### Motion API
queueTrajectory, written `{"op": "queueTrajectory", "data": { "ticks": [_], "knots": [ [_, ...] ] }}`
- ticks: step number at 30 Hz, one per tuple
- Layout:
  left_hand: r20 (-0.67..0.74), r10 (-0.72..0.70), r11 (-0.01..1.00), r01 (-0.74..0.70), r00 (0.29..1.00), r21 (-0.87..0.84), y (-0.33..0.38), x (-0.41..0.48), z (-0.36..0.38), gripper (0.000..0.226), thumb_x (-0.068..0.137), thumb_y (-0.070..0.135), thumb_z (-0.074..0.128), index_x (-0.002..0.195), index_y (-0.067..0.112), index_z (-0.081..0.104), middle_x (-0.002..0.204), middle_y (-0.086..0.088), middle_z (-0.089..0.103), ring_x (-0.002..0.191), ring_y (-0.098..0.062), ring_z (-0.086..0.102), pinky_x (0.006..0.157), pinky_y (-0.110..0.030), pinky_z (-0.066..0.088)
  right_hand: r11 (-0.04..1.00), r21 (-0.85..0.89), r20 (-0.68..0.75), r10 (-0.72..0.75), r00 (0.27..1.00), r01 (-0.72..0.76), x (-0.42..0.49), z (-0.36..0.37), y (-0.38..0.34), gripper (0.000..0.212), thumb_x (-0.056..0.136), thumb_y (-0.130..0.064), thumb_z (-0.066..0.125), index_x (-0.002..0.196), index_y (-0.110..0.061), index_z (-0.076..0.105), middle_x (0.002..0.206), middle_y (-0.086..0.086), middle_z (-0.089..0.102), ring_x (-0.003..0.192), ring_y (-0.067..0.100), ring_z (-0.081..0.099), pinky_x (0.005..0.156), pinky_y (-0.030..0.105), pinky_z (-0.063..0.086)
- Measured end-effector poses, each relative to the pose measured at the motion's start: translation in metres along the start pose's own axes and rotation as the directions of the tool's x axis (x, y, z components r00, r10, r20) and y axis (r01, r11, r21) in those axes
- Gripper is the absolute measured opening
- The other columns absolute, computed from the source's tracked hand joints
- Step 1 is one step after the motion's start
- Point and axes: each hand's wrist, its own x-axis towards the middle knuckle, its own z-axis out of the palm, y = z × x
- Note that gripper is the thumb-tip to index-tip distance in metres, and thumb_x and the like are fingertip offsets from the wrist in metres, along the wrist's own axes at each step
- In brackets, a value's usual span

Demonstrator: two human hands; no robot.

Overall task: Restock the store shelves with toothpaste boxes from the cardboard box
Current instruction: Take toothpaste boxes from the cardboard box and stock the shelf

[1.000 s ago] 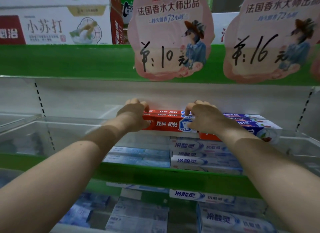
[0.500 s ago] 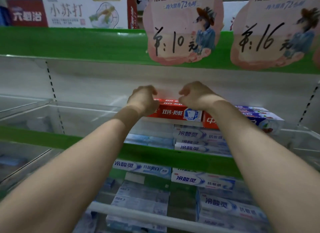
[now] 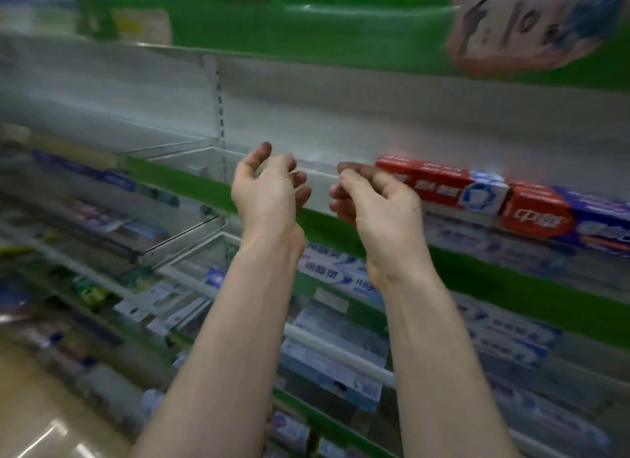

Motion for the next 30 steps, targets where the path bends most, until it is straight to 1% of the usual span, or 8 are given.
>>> {"op": "queueTrajectory", "data": {
  "ticks": [4, 7, 11, 16, 20, 23, 27, 30],
  "knots": [
    [-0.098, 0.019, 1.0, -0.019, 0.995, 0.001, 0.02, 0.007, -0.044, 0.024, 0.089, 0.0, 0.051, 0.096, 0.022, 0.051, 0.073, 0.0, 0.054, 0.056, -0.01, 0.05, 0.054, -0.023, 0.044, 0.999, 0.014, 0.11, 0.034, 0.993, -0.036, -0.015, 0.039, 0.018, 0.014, 0.094, -0.01, 0.056, 0.09, -0.017, 0.066, 0.075, 0.0, 0.064, 0.069, 0.006, 0.06, 0.065, 0.014, 0.052],
    [-0.176, 0.029, 1.0, -0.027, 0.984, 0.014, 0.037, 0.013, -0.081, 0.023, 0.09, 0.0, 0.051, 0.095, 0.022, 0.05, 0.072, 0.0, 0.053, 0.055, -0.01, 0.049, 0.053, -0.023, 0.044, 0.998, 0.004, 0.166, 0.055, 0.985, -0.056, -0.026, 0.075, 0.034, 0.015, 0.094, -0.008, 0.056, 0.086, -0.016, 0.067, 0.071, 0.0, 0.063, 0.062, 0.006, 0.059, 0.06, 0.015, 0.05],
    [-0.294, 0.054, 0.998, -0.043, 0.954, 0.044, 0.072, 0.024, -0.149, 0.021, 0.09, 0.002, 0.053, 0.095, 0.022, 0.05, 0.073, -0.001, 0.055, 0.058, -0.011, 0.051, 0.055, -0.025, 0.045, 0.988, 0.005, 0.271, 0.15, 0.951, -0.157, -0.052, 0.142, 0.062, 0.017, 0.095, -0.008, 0.055, 0.084, -0.016, 0.065, 0.068, 0.0, 0.061, 0.057, 0.006, 0.056, 0.055, 0.014, 0.046],
    [-0.444, 0.123, 0.992, -0.107, 0.887, 0.061, 0.136, 0.029, -0.249, 0.024, 0.088, -0.001, 0.052, 0.087, 0.023, 0.049, 0.072, -0.002, 0.055, 0.055, -0.013, 0.049, 0.054, -0.027, 0.043, 0.969, 0.014, 0.441, 0.214, 0.872, -0.246, -0.11, 0.245, 0.079, 0.019, 0.095, -0.008, 0.054, 0.081, -0.017, 0.064, 0.064, -0.001, 0.06, 0.05, 0.003, 0.054, 0.053, 0.013, 0.046],
    [-0.526, 0.158, 0.986, -0.159, 0.835, 0.043, 0.192, 0.025, -0.32, 0.025, 0.088, -0.003, 0.051, 0.087, 0.021, 0.049, 0.067, -0.003, 0.052, 0.053, -0.014, 0.047, 0.046, -0.023, 0.041, 0.955, 0.037, 0.562, 0.224, 0.796, -0.294, -0.162, 0.32, 0.081, 0.018, 0.095, -0.007, 0.054, 0.083, -0.014, 0.065, 0.056, -0.006, 0.062, 0.05, 0.003, 0.056, 0.054, 0.016, 0.048],
    [-0.575, 0.183, 0.98, -0.198, 0.797, 0.037, 0.235, 0.017, -0.371, 0.024, 0.087, -0.006, 0.049, 0.096, 0.017, 0.05, 0.067, -0.005, 0.051, 0.048, -0.012, 0.046, 0.039, -0.017, 0.038, 0.946, 0.029, 0.626, 0.235, 0.744, -0.324, -0.207, 0.377, 0.08, 0.018, 0.095, -0.007, 0.054, 0.082, -0.014, 0.065, 0.064, 0.0, 0.063, 0.055, 0.007, 0.057, 0.053, 0.017, 0.048],
    [-0.629, 0.214, 0.972, -0.228, 0.748, 0.058, 0.285, 0.0, -0.429, 0.028, 0.086, -0.006, 0.048, 0.107, 0.013, 0.05, 0.067, -0.005, 0.05, 0.032, -0.007, 0.043, 0.038, -0.016, 0.035, 0.93, 0.03, 0.7, 0.242, 0.672, -0.366, -0.261, 0.442, 0.082, 0.018, 0.093, -0.005, 0.056, 0.082, -0.014, 0.067, 0.072, 0.005, 0.065, 0.066, 0.015, 0.059, 0.065, 0.025, 0.051],
    [-0.681, 0.234, 0.961, -0.27, 0.694, 0.056, 0.322, -0.018, -0.472, 0.031, 0.087, -0.006, 0.048, 0.112, 0.012, 0.051, 0.066, -0.005, 0.051, 0.044, -0.012, 0.047, 0.046, -0.022, 0.038, 0.929, -0.003, 0.767, 0.239, 0.595, -0.369, -0.299, 0.483, 0.08, 0.015, 0.093, -0.007, 0.056, 0.086, -0.015, 0.067, 0.072, 0.003, 0.066, 0.065, 0.013, 0.059, 0.065, 0.024, 0.051]
  ]
}}
